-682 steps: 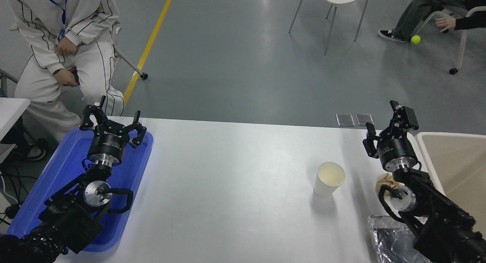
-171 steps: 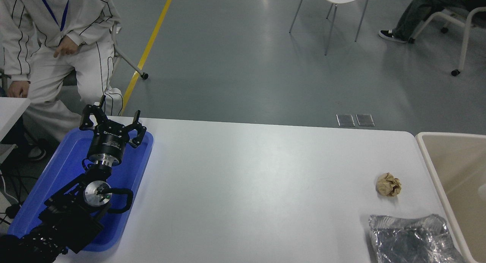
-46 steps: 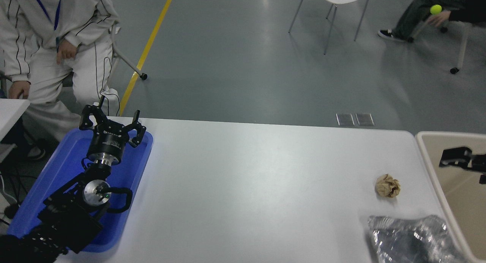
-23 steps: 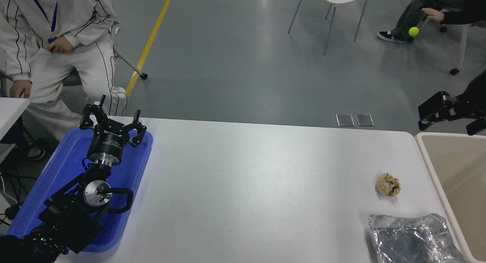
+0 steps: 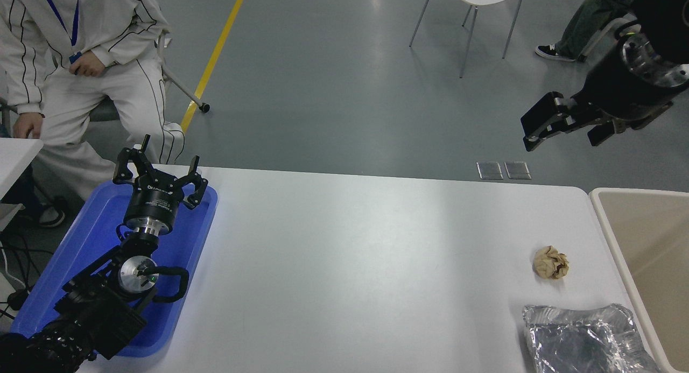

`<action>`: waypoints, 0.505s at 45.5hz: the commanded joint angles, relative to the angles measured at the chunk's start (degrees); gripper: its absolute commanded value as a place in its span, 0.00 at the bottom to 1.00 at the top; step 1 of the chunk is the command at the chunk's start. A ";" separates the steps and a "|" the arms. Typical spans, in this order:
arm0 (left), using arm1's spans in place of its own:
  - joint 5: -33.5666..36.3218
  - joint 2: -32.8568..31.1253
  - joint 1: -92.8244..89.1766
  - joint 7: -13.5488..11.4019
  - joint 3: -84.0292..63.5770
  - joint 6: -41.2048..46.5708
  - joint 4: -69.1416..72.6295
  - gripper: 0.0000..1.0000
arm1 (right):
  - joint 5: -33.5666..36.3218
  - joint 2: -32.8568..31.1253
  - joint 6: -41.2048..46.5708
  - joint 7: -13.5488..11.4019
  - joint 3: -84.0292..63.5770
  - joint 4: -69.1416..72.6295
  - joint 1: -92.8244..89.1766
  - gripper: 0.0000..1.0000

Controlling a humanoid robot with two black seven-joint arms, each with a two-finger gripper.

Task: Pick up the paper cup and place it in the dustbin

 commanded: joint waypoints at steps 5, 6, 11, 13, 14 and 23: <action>-0.01 0.00 0.01 0.00 0.00 0.00 -0.05 1.00 | 0.33 0.80 0.13 -0.07 -2.31 -0.02 0.51 1.00; -0.01 0.01 0.01 0.00 0.00 0.00 -0.05 1.00 | 0.42 0.72 0.13 -0.07 -2.66 -0.11 0.60 1.00; -0.01 0.01 0.01 0.00 0.00 0.00 -0.05 1.00 | 1.30 0.80 0.13 -0.07 -4.68 -0.28 1.22 1.00; -0.01 0.01 0.01 0.00 -0.09 0.00 -0.05 1.00 | 2.61 0.89 0.13 -0.07 -5.82 -0.37 1.48 1.00; -0.01 0.01 -0.08 0.00 0.00 0.00 -0.05 1.00 | 3.31 0.89 0.13 -0.07 -6.44 -0.37 1.65 1.00; -0.01 0.01 0.01 0.00 0.00 0.00 -0.05 1.00 | 5.34 0.98 0.13 -0.16 -7.85 -0.37 2.45 1.00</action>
